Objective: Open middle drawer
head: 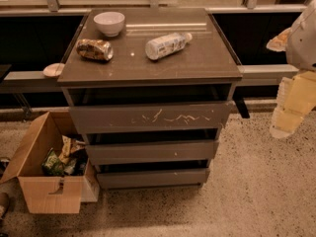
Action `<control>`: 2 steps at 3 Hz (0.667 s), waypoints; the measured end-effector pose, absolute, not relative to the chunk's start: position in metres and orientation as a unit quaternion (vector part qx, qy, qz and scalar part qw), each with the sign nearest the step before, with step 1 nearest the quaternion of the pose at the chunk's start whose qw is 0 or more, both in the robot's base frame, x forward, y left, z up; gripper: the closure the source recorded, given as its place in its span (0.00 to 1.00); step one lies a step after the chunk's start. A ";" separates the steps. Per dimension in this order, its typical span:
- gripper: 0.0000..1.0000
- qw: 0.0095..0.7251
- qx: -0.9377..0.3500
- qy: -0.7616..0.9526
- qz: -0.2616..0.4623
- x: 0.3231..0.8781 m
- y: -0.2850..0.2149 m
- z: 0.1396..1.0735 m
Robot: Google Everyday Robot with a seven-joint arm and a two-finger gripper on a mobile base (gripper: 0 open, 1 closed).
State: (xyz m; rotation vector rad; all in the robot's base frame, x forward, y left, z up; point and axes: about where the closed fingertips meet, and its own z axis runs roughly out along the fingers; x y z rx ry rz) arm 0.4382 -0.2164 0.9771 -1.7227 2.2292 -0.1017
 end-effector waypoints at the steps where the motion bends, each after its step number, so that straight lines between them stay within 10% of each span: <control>1: 0.00 0.161 -0.603 0.780 -0.036 0.438 -0.216 0.977; 2: 0.00 0.167 -0.626 0.761 -0.022 0.444 -0.211 0.953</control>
Offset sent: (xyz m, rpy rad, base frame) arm 0.0152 0.0147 -0.0755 0.0613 0.0254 0.1876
